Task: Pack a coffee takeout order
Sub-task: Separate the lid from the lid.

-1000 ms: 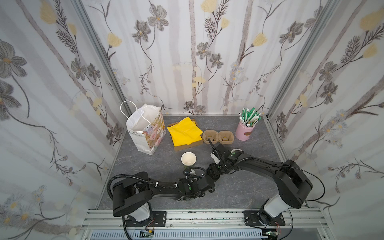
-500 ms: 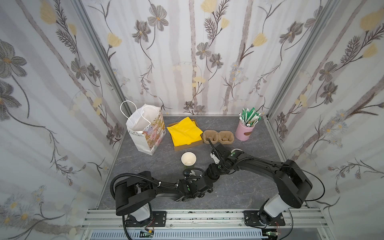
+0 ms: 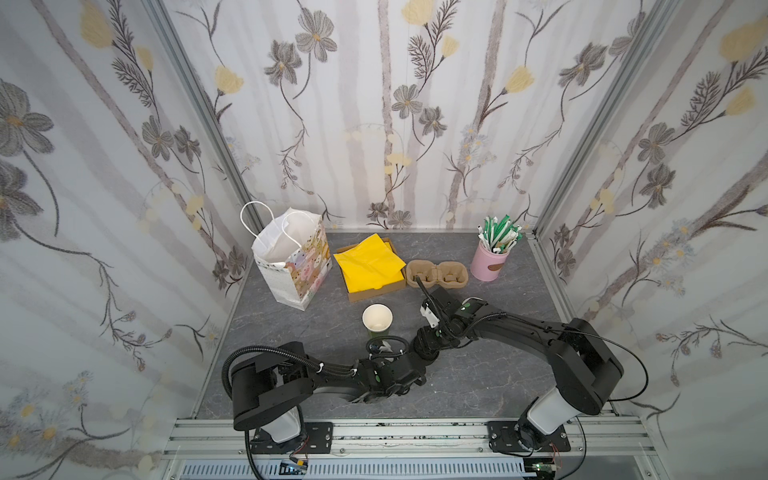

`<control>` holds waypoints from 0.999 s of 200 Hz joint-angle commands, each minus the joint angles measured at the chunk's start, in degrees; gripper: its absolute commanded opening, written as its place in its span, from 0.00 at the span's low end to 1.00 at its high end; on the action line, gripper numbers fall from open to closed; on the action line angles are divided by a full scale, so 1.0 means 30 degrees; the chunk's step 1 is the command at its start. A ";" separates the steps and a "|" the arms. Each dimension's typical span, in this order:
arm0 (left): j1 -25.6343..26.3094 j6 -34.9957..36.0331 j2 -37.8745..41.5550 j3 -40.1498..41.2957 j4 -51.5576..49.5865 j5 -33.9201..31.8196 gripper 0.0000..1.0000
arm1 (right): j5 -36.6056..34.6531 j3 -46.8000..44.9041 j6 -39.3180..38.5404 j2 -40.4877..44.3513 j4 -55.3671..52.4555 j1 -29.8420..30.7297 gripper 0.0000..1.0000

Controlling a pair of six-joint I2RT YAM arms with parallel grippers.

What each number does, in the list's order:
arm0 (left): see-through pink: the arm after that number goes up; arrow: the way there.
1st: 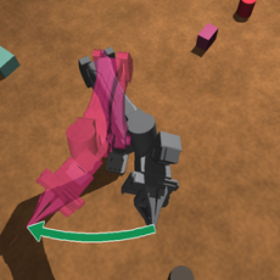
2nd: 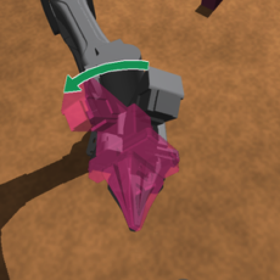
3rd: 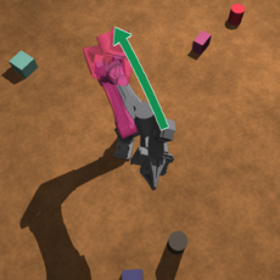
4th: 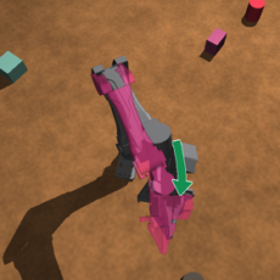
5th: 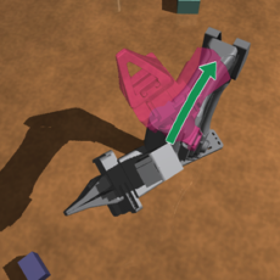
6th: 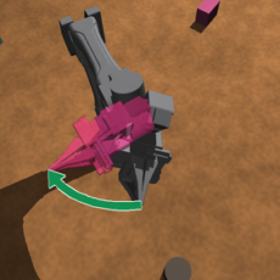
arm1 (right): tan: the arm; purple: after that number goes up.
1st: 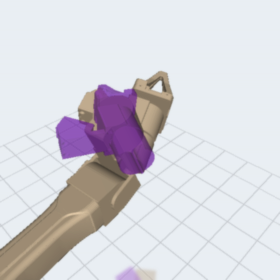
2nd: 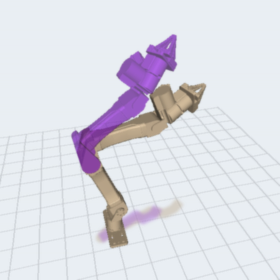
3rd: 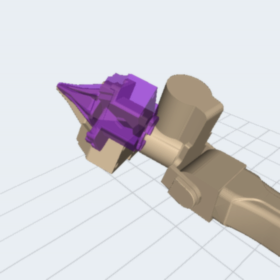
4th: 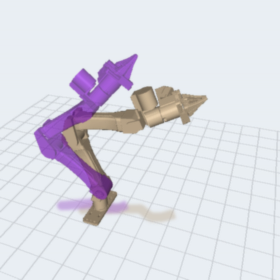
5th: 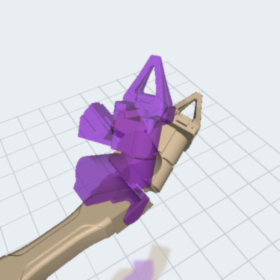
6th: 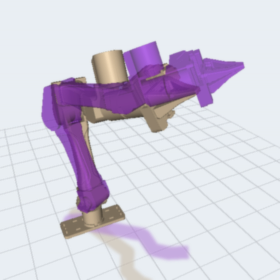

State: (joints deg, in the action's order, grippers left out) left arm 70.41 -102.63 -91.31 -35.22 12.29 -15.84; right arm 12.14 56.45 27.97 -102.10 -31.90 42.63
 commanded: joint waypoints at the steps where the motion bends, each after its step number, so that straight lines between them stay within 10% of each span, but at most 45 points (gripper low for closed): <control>1: -0.0098 -0.0449 -0.0051 0.0110 0.0208 -0.0315 0.35 | 0.1810 -0.0240 0.0114 -0.0362 -0.2093 0.0002 0.54; 200: -0.0485 -0.0566 0.0082 0.0339 0.0281 -0.0164 0.35 | 0.1545 0.0981 -0.0563 0.0360 -0.3643 -0.0992 0.53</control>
State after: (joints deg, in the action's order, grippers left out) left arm 69.12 -103.92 -91.35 -34.22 13.45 -15.00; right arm 16.36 58.39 26.50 -101.36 -41.60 39.79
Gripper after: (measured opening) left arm 0.352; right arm 0.646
